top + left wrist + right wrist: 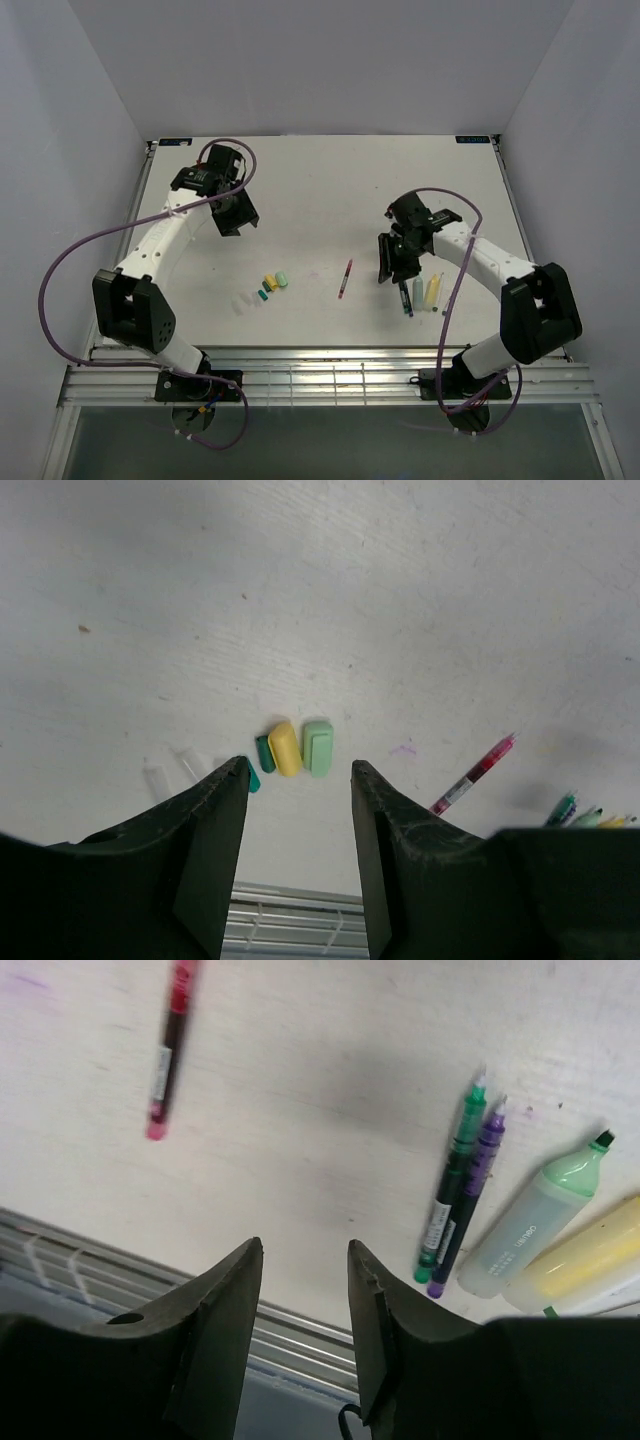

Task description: Open the pen caps

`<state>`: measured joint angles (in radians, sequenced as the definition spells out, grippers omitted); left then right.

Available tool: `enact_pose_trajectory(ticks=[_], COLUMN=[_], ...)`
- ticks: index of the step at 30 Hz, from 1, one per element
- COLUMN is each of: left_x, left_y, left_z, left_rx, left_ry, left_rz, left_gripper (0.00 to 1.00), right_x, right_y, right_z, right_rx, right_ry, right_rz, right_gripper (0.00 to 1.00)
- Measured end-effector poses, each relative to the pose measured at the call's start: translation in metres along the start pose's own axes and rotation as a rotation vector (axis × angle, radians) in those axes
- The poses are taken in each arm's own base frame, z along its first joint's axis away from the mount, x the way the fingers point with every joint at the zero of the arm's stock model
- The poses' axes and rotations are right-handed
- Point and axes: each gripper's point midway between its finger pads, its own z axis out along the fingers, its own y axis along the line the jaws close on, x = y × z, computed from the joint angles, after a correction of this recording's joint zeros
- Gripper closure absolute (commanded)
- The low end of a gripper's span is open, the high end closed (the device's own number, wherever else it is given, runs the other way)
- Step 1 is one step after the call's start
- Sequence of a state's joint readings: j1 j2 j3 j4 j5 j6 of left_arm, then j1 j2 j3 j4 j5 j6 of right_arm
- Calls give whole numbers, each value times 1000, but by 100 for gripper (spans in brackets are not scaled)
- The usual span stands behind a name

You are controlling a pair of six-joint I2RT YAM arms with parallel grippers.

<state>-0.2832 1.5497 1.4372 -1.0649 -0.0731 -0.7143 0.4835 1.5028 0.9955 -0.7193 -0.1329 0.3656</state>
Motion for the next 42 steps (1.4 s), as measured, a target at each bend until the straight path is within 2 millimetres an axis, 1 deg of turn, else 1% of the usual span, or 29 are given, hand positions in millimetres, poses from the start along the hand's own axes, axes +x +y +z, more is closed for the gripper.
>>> enact_pose_trajectory(ticks=[2,4,6,8,9,11,14,16,18,19,21,22,24,28,30,33,37,38,41,42], left_x=[-18,-35,-55,-78,-90,-113,-145,-175,-205,-216,-239,-245,-245,-241,-242,-245,-244,-241,-239,-237], left_y=[-2,-2,6,26,40,72,114,131,130,126,114,108,102,90,90,89,91,93,95,95], left_z=[4,12,27,46,57,79,111,134,156,166,188,198,212,227,230,229,230,232,233,233], left_rx=[-26,-58,-100,-150,-175,-218,-275,-301,-294,-285,-249,-224,-191,-117,-107,-107,-115,-118,-136,-146], left_ry=[-38,-67,-83,-94,-95,-104,-109,-138,-179,-194,-234,-245,-244,-254,-262,-272,-268,-262,-269,-270], left_rz=[24,46,54,29,4,-47,-98,-95,-57,-37,16,39,71,125,140,147,156,159,184,199], left_gripper=[44,45,45,39,37,33,33,32,33,33,33,33,33,33,33,34,41,45,51,54], right_x=[-24,-45,-55,-56,-52,-43,-30,-28,-34,-39,-49,-52,-56,-60,-62,-66,-75,-76,-77,-77], right_y=[19,40,56,67,70,74,78,82,88,92,98,101,103,104,103,104,108,109,110,110], right_z=[-29,-63,-90,-110,-115,-118,-115,-114,-116,-117,-118,-118,-114,-102,-95,-91,-96,-98,-99,-99], right_rx=[-57,-128,-191,-246,-265,-293,-327,-339,-353,-362,-381,-387,-392,-392,-383,-379,-387,-388,-389,-389], right_ry=[-93,-192,-262,-298,-297,-264,-187,-141,-120,-116,-114,-112,-100,-55,-33,-22,-43,-48,-52,-52], right_rz=[-31,-67,-99,-130,-138,-139,-125,-113,-109,-110,-114,-115,-112,-98,-88,-84,-92,-94,-96,-96], right_gripper=[53,53,53,52,52,52,52,52,52,52,52,52,52,52,52,52,52,52,52,52])
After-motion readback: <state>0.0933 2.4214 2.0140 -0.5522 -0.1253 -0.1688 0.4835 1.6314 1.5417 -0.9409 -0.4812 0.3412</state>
